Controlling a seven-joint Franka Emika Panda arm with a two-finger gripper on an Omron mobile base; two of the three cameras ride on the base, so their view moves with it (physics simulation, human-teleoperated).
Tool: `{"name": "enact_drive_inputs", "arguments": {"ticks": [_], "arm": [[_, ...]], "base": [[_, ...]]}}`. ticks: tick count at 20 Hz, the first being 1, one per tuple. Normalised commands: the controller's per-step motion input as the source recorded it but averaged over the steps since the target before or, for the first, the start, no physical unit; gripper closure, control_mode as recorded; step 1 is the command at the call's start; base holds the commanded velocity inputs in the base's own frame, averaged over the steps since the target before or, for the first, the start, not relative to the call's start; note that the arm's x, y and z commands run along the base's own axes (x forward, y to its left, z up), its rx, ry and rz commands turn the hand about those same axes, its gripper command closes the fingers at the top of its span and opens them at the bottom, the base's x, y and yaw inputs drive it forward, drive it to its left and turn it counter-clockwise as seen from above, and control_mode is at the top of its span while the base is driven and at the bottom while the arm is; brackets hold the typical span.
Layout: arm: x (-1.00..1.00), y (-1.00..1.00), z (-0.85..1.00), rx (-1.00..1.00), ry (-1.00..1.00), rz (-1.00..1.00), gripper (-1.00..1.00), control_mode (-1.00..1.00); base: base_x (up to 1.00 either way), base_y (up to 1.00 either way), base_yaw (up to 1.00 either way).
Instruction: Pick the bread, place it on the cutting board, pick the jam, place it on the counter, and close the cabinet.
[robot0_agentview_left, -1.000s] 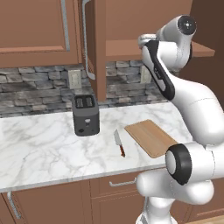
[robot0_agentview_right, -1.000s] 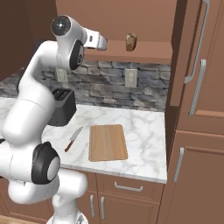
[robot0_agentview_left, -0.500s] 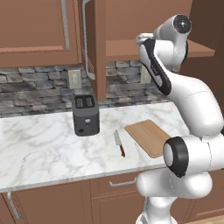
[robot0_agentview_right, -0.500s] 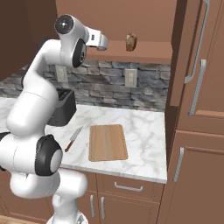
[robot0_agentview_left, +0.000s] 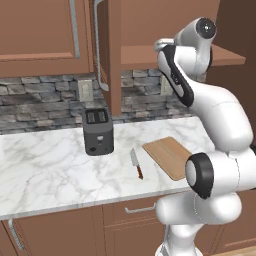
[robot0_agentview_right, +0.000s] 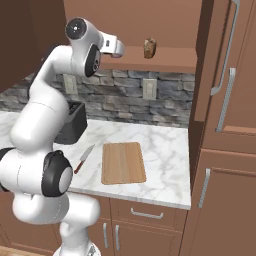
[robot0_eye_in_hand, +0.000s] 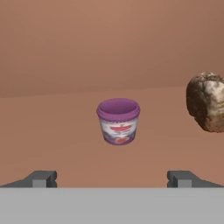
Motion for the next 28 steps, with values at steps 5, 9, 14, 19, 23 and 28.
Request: {"name": "enact_drive_inputs", "arguments": {"ticks": [5,9,14,19,23,28], "arm": [[0.13,-0.01,-0.08,0.0,0.0,0.0,-1.0,-1.0],[0.14,-0.03,-0.09,0.0,0.0,0.0,-1.0,-1.0],[0.13,-0.1,-0.01,0.0,0.0,0.0,-1.0,-1.0],[0.13,-0.11,0.0,0.0,0.0,0.0,-1.0,-1.0],[0.14,-0.05,-0.02,0.0,0.0,0.0,-1.0,-1.0],[0.17,0.0,-0.09,-0.01,0.0,0.0,-1.0,-1.0]], "base": [[0.0,0.0,0.0],[0.0,0.0,0.0],[0.0,0.0,0.0],[0.0,0.0,0.0],[0.0,0.0,0.0],[0.0,0.0,0.0]]}}
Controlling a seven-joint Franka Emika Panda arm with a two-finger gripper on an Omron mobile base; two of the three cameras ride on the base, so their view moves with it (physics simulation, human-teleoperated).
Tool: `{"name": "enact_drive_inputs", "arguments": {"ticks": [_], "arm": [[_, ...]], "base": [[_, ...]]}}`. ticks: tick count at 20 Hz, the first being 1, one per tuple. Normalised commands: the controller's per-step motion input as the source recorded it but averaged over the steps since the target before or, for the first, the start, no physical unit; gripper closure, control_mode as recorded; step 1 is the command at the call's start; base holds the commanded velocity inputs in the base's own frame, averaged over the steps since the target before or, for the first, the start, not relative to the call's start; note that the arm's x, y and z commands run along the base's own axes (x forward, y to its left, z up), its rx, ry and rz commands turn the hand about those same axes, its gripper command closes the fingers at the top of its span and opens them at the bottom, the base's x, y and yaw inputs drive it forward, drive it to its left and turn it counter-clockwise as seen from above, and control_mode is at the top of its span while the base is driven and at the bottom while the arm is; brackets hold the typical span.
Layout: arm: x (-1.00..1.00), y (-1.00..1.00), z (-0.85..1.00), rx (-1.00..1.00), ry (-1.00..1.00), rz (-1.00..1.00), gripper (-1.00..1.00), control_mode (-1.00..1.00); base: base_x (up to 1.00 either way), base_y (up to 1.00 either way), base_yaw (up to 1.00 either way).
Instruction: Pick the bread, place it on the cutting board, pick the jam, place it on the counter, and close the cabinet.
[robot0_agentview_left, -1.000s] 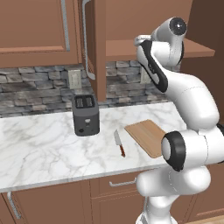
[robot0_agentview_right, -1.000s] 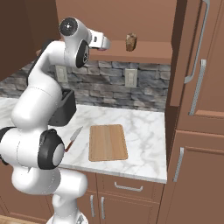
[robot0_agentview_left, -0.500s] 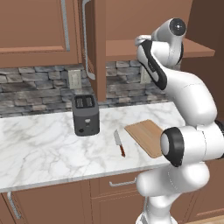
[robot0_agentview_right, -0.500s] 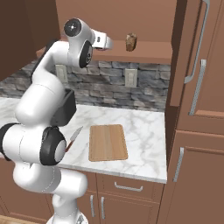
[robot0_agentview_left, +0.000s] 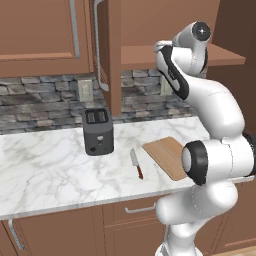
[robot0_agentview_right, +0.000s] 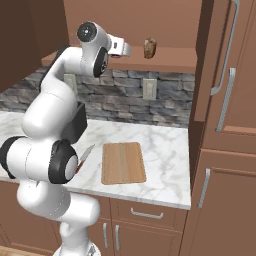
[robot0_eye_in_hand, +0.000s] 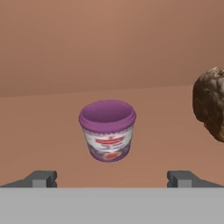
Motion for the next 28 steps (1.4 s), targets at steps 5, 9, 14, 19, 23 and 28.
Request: {"name": "enact_drive_inputs", "arguments": {"ticks": [5,9,14,19,23,28], "arm": [[0.22,0.0,-0.08,0.0,0.0,0.0,-1.0,-1.0],[0.23,0.0,-0.01,0.0,0.0,0.0,-1.0,-1.0],[0.22,0.0,0.0,0.0,0.0,0.0,-1.0,-1.0],[0.17,0.0,0.0,0.0,0.0,0.0,-1.0,-1.0],[0.15,0.0,0.0,0.0,0.0,0.0,-1.0,-1.0],[0.12,0.0,-0.01,0.0,0.0,0.0,-1.0,-1.0]], "base": [[0.0,0.0,0.0],[0.0,0.0,0.0],[0.0,0.0,0.0],[0.0,0.0,0.0],[0.0,0.0,0.0],[0.0,0.0,0.0]]}}
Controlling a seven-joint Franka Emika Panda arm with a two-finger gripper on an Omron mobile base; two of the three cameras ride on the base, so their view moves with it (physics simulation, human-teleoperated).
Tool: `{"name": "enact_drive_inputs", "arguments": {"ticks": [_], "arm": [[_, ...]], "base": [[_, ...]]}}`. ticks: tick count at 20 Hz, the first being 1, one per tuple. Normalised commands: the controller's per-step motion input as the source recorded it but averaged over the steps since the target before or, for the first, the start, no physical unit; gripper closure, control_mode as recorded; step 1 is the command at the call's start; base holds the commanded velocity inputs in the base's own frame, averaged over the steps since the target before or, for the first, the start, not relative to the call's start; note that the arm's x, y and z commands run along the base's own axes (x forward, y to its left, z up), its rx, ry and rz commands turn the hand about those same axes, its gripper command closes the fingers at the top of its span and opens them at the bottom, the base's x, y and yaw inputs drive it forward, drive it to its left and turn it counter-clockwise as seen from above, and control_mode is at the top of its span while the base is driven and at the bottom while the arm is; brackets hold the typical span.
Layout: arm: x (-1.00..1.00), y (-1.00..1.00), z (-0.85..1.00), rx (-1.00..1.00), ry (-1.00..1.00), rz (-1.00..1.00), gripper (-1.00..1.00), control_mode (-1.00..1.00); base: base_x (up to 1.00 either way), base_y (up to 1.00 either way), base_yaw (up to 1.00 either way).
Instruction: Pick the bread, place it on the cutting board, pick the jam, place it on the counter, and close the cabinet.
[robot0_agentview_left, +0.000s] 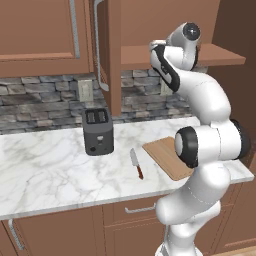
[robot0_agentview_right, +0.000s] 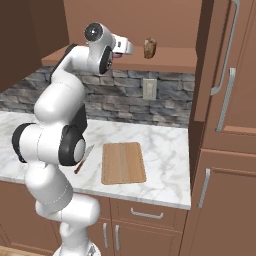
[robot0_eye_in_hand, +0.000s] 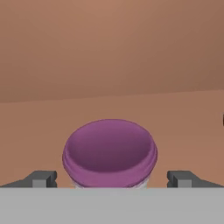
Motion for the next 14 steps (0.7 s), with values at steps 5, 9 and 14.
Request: {"name": "enact_drive_inputs", "arguments": {"ticks": [5,9,14], "arm": [[0.16,0.0,-0.02,0.0,0.0,0.0,-1.0,-1.0],[0.01,0.0,0.0,0.0,0.0,0.0,-1.0,-1.0],[0.0,0.0,0.0,0.0,0.02,0.0,1.0,-1.0]], "base": [[0.0,0.0,0.0],[0.0,0.0,0.0],[0.0,0.0,0.0]]}}
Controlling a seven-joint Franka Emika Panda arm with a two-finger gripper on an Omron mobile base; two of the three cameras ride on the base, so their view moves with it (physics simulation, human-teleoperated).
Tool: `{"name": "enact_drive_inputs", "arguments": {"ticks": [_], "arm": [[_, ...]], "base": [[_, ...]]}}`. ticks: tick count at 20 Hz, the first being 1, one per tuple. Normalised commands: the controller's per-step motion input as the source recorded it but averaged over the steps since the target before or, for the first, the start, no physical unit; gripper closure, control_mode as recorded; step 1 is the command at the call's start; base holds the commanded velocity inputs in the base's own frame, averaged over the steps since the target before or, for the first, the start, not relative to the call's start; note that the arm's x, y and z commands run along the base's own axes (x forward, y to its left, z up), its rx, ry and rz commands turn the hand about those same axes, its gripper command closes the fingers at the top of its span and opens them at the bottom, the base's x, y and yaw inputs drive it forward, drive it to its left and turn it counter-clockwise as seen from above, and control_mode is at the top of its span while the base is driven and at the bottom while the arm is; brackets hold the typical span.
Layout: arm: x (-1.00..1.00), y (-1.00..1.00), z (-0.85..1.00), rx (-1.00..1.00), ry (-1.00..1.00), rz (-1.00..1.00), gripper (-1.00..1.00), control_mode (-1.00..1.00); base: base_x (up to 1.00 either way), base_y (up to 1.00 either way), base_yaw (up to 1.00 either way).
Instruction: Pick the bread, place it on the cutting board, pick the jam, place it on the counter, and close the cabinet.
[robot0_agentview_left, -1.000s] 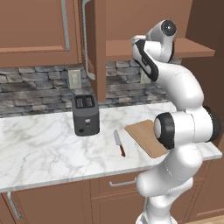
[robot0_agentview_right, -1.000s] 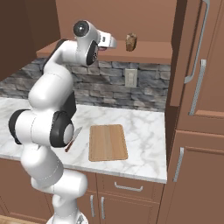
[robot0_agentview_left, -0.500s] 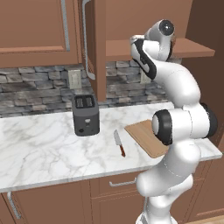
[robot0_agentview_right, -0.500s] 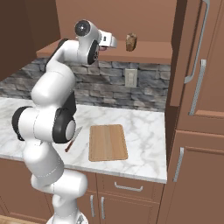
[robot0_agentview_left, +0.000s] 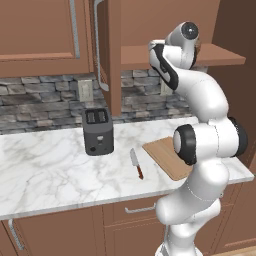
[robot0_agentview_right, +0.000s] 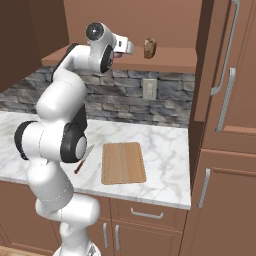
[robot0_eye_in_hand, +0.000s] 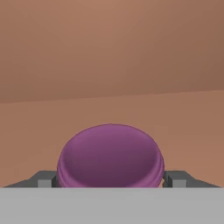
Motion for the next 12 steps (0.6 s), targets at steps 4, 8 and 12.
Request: {"name": "enact_drive_inputs", "arguments": {"ticks": [4,8,12], "arm": [[0.0,0.0,0.0,0.0,0.0,0.0,1.0,-1.0],[0.0,0.0,0.0,0.0,0.0,0.0,1.0,-1.0],[0.0,0.0,0.0,0.0,0.0,0.0,1.0,-1.0]], "base": [[0.0,0.0,0.0],[0.0,0.0,0.0],[0.0,0.0,0.0]]}}
